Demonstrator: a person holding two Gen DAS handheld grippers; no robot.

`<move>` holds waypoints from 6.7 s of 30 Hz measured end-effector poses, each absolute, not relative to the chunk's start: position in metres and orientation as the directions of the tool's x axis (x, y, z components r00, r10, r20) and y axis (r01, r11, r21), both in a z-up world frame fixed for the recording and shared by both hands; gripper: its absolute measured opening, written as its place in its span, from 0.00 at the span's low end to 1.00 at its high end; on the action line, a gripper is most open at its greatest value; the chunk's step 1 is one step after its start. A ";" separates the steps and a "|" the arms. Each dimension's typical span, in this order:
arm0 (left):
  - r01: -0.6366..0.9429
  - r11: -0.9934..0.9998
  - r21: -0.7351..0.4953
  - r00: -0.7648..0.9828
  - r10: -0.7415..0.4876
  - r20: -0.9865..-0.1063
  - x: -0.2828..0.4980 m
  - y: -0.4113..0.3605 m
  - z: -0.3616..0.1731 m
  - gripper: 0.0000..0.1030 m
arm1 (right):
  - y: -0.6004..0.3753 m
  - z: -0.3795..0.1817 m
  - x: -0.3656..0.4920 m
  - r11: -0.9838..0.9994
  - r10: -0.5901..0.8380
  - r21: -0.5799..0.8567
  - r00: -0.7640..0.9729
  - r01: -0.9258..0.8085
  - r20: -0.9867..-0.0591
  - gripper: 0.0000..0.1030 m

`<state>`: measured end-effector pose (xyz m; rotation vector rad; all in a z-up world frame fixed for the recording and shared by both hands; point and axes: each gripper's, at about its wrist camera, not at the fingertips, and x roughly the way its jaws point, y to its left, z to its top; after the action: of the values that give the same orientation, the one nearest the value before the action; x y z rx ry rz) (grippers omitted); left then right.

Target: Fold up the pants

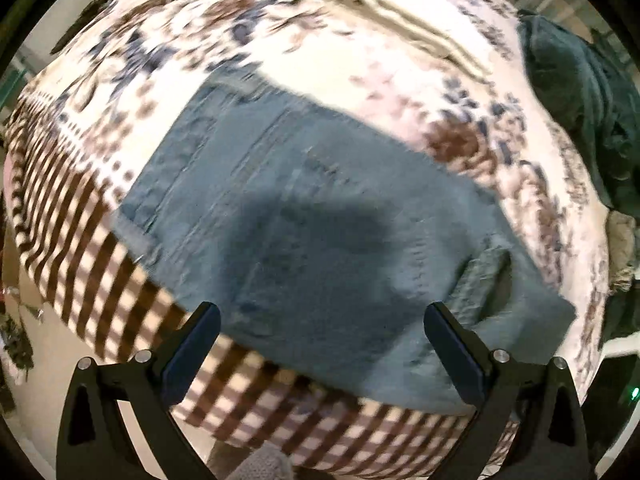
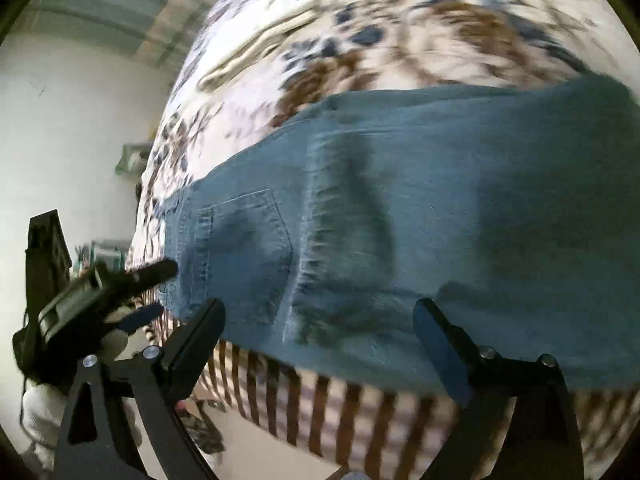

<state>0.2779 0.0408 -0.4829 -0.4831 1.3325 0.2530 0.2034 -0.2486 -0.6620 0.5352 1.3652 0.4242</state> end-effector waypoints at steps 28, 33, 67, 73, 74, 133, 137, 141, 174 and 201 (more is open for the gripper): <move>-0.131 0.975 -0.181 0.110 -0.168 -0.980 0.293 -0.080 -0.542 0.14 | -0.452 -0.677 0.175 0.923 0.183 0.174 0.006 0.344 -0.983 0.93; -0.278 0.892 -0.356 0.099 -0.342 -0.934 0.292 -0.044 -0.537 0.10 | -0.453 -0.657 0.188 0.911 0.258 0.264 0.062 0.317 -0.964 0.88; -0.137 0.906 -0.401 0.048 -0.399 -0.916 0.272 -0.075 -0.551 0.37 | -0.375 -0.682 0.163 0.957 0.252 0.271 -0.167 -0.100 -0.953 0.35; -0.158 0.902 -0.403 0.128 -0.386 -0.914 0.299 -0.084 -0.510 0.80 | -0.389 -0.650 0.188 0.958 0.288 0.288 -0.047 -0.004 -0.957 0.56; -0.149 0.901 -0.407 0.137 -0.389 -0.911 0.310 -0.088 -0.507 0.80 | -0.391 -0.651 0.195 0.960 0.280 0.280 -0.033 0.014 -0.959 0.56; -0.394 0.861 -0.321 0.315 -0.202 -0.927 0.252 0.048 -0.500 0.85 | -0.354 -0.638 0.205 0.981 0.175 0.177 0.035 0.081 -0.984 0.83; -0.591 0.661 -0.463 0.412 -0.245 -0.877 0.201 0.112 -0.513 0.85 | -0.350 -0.637 0.204 0.976 0.169 0.173 0.036 0.131 -0.985 0.83; -0.684 0.427 -0.591 0.540 -0.248 -0.804 0.178 0.158 -0.536 0.85 | -0.351 -0.645 0.211 0.967 0.174 0.177 0.032 0.185 -0.984 0.83; -0.413 0.730 -0.544 0.727 -0.096 -0.680 0.224 0.109 -0.438 0.20 | -0.374 -0.645 0.208 0.991 -0.052 -0.041 0.082 0.128 -0.995 1.00; 0.066 0.938 -0.340 0.400 -0.337 -0.853 0.259 -0.277 -0.484 0.19 | -0.684 -0.631 0.113 0.815 0.036 0.125 0.165 0.565 -0.986 1.00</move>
<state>0.2593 -0.2770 -0.4839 -0.2694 1.1345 -0.2583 0.1132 -0.6842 -0.6307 0.5357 1.3678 -0.4032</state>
